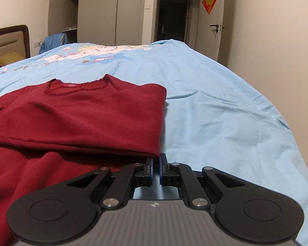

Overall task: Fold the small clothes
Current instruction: 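Grasp the other sleeve cuff with the left tool and lift it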

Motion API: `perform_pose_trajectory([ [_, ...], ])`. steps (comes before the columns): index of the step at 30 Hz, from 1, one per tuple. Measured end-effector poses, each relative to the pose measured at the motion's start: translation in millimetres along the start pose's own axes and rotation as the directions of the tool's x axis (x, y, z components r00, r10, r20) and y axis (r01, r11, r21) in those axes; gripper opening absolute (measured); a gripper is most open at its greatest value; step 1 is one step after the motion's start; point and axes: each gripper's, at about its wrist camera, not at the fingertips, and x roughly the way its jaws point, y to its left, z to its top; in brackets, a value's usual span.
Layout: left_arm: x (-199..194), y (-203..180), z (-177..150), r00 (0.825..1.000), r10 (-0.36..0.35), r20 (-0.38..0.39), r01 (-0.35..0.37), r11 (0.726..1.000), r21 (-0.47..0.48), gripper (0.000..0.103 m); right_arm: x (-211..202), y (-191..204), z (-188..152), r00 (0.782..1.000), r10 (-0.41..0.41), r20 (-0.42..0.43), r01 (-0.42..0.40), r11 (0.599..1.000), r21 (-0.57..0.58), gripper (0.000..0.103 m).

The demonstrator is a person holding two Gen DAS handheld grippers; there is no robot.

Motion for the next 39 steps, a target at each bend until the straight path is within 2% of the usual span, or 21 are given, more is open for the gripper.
perform_pose_trajectory([
  [1, -4, 0, -1, 1.0, -0.01, -0.001, 0.01, 1.0, -0.002, 0.018, -2, -1, 0, 1.0, 0.005, -0.002, -0.005, 1.0, 0.005, 0.007],
  [3, -11, 1, -2, 1.0, -0.028, -0.008, 0.028, 1.0, 0.011, 0.038, -8, -2, -1, 1.0, 0.024, -0.001, -0.024, 1.0, 0.017, 0.007],
  [4, -15, 2, -2, 0.999, -0.036, -0.009, 0.036, 0.999, 0.02, 0.044, -11, -2, -1, 1.0, 0.031, 0.001, -0.031, 0.999, 0.018, 0.011],
  [5, -19, 2, -2, 0.999, -0.041, -0.008, 0.041, 0.999, 0.027, 0.057, -15, -2, -1, 0.999, 0.032, 0.004, -0.032, 0.999, 0.014, 0.018],
  [6, -25, 3, -2, 0.999, -0.049, -0.002, 0.049, 0.998, 0.033, 0.065, -19, -1, -2, 0.999, 0.032, 0.008, -0.032, 0.999, 0.007, 0.023],
  [7, -30, 6, -1, 0.998, -0.057, 0.003, 0.056, 0.998, 0.039, 0.069, -23, -1, -3, 0.999, 0.034, 0.013, -0.034, 0.999, 0.002, 0.032],
  [9, -42, 11, 1, 0.999, -0.042, 0.01, 0.041, 0.998, 0.05, 0.088, -32, 1, -5, 0.999, 0.047, 0.026, -0.046, 0.999, -0.003, 0.043],
  [11, -54, 23, 4, 1.0, -0.019, 0.025, 0.018, 0.999, 0.046, 0.092, -42, 3, -8, 0.997, 0.063, 0.037, -0.063, 0.998, -0.004, 0.06],
  [12, -60, 31, 7, 1.0, -0.009, 0.025, 0.008, 0.999, 0.041, 0.096, -47, 4, -9, 0.996, 0.077, 0.045, -0.077, 0.997, -0.003, 0.066],
  [14, -70, 49, 12, 0.999, 0.022, 0.025, -0.022, 0.999, 0.024, 0.1, -59, 6, -12, 0.991, 0.12, 0.063, -0.12, 0.993, 0.0, 0.085],
  [16, -79, 72, 20, 0.998, 0.06, 0.035, -0.06, 0.998, -0.005, 0.1, -71, 11, -15, 0.982, 0.17, 0.08, -0.17, 0.985, -0.009, 0.095],
  [19, -89, 110, 32, 0.989, 0.136, 0.056, -0.131, 0.988, -0.079, 0.101, -87, 25, -20, 0.969, 0.227, 0.1, -0.224, 0.974, -0.046, 0.102],
  [23, -100, 158, 50, 0.974, 0.207, 0.096, -0.185, 0.961, -0.204, 0.101, -103, 48, -25, 0.955, 0.277, 0.107, -0.266, 0.958, -0.107, 0.103],
  [26, -104, 190, 62, 0.954, 0.278, 0.11, -0.231, 0.918, -0.322, 0.101, -111, 63, -28, 0.947, 0.3, 0.114, -0.281, 0.947, -0.154, 0.103],
  [30, -105, 223, 69, 0.931, 0.345, 0.114, -0.258, 0.849, -0.461, 0.101, -116, 79, -32, 0.942, 0.319, 0.101, -0.298, 0.938, -0.176, 0.103],
  [32, -103, 234, 69, 0.918, 0.378, 0.12, -0.272, 0.821, -0.503, 0.099, -116, 85, -34, 0.941, 0.328, 0.084, -0.31, 0.935, -0.172, 0.103],
  [34, -101, 238, 71, 0.903, 0.411, 0.128, -0.29, 0.801, -0.524, 0.091, -115, 90, -38, 0.94, 0.334, 0.069, -0.319, 0.932, -0.172, 0.103],
  [35, -100, 238, 71, 0.893, 0.431, 0.13, -0.307, 0.793, -0.527, 0.081, -115, 92, -40, 0.94, 0.336, 0.061, -0.322, 0.931, -0.175, 0.103],
  [37, -99, 237, 74, 0.854, 0.502, 0.137, -0.367, 0.767, -0.526, 0.051, -115, 95, -43, 0.94, 0.338, 0.048, -0.325, 0.928, -0.181, 0.103],
  [38, -97, 240, 76, 0.832, 0.537, 0.14, -0.393, 0.749, -0.534, 0.025, -115, 96, -45, 0.939, 0.34, 0.044, -0.327, 0.927, -0.181, 0.103],
  [39, -97, 243, 77, 0.822, 0.551, 0.144, -0.397, 0.736, -0.549, 0.011, -115, 97, -46, 0.939, 0.342, 0.041, -0.33, 0.927, -0.18, 0.103],
])
